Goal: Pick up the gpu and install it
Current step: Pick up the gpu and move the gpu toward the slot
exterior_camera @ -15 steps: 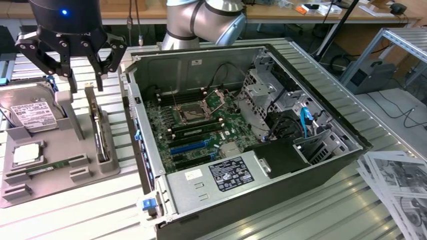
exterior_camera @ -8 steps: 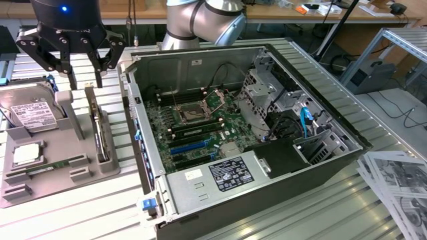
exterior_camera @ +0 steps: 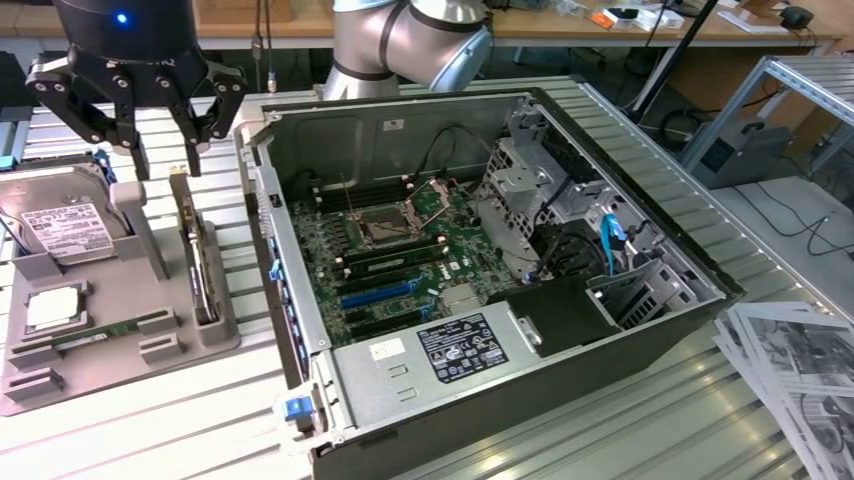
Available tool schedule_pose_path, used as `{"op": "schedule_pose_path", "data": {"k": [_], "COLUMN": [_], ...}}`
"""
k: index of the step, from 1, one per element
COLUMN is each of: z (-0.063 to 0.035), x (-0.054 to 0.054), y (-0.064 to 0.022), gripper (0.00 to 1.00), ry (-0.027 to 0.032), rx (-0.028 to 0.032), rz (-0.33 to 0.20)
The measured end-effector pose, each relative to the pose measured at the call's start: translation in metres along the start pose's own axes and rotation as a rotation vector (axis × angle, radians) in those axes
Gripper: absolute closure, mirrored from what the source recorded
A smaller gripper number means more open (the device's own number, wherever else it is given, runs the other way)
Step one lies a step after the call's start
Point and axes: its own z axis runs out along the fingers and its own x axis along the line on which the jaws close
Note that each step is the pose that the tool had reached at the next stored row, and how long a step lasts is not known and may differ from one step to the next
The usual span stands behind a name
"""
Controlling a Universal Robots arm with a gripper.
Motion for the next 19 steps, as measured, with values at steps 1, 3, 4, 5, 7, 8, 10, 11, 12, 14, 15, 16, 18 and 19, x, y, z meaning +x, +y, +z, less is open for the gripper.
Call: {"op": "schedule_pose_path", "data": {"k": [1,3,4,5,7,8,10,11,12,14,15,16,18,19], "z": [0.0019,0.0039,0.0042,0.0041,0.0041,0.0041,0.006,0.0081,0.0102,0.0133,0.0144,0.0155,0.0192,0.0192], "x": [0.0,0.0,0.0,0.0,0.0,0.0,0.0,0.0,0.0,0.0,-0.001,-0.001,-0.001,-0.001], "y": [0.0055,0.0093,0.0093,0.0094,0.0094,0.0094,0.0093,0.0092,0.0091,0.009,0.0089,0.0089,0.0087,0.0087], "gripper": [0.55,0.55,0.55,0.55,0.55,0.55,0.55,0.55,0.55,0.55,0.55,0.55,0.55,0.55], "ry": [-0.0001,-0.0003,-0.0006,-0.0005,-0.0005,-0.0005,-0.0007,-0.0007,-0.0006,-0.0006,-0.0006,-0.0006,-0.0007,-0.0006], "rx": [0.0037,0.0104,0.0103,0.0105,0.0105,0.0105,0.0104,0.0105,0.0105,0.0105,0.0105,0.0106,0.0104,0.0106], "rz": [0.0,0.001,0.0,0.0,0.0,0.0,0.0,0.0,0.0,0.0,0.0,0.0,0.0,0.001]}}
